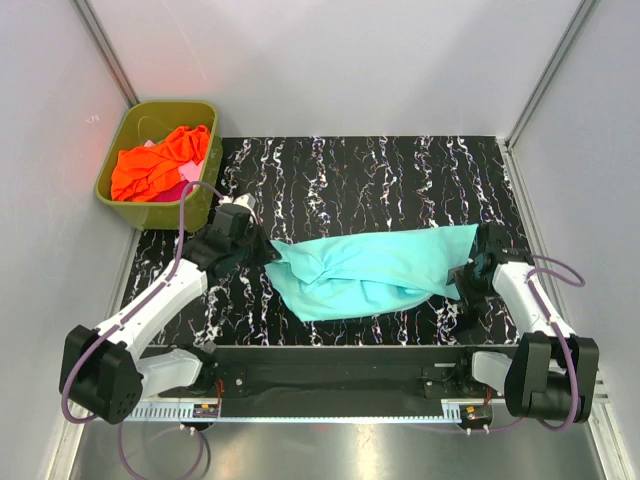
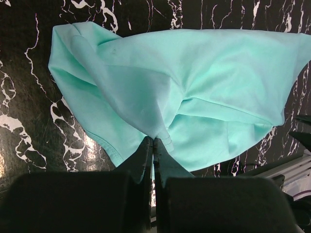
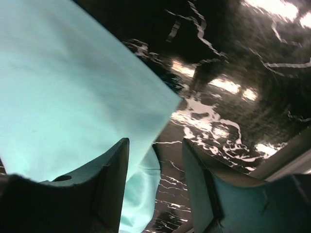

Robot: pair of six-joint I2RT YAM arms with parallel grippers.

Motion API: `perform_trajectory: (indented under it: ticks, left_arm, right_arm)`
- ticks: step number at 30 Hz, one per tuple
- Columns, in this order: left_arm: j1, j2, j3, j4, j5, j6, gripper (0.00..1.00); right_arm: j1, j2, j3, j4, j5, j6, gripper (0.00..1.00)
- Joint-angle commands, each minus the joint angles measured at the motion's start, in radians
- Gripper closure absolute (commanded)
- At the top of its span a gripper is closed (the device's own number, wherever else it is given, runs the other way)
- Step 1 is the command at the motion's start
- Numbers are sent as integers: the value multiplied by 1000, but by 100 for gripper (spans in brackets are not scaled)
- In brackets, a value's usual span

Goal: Fold and stack the t-shirts
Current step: Flatten the tshirt out

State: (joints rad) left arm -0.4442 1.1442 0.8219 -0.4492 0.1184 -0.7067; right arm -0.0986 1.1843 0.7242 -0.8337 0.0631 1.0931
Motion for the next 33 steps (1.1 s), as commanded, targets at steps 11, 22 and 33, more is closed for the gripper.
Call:
perform_trajectory:
  ticks: [11,22,33]
  left_arm:
    - [-1,40,69,55,10,15,100]
    - [54,66,352,-9,-95,67,100]
    - [125,134,964,-85,-11,-40,100]
  right_arm:
    - [-1,-94,-190,218,36,200,42]
    - [-3,-160,42,260,225,-85,100]
    - [-3,61,970,10,221,-383,100]
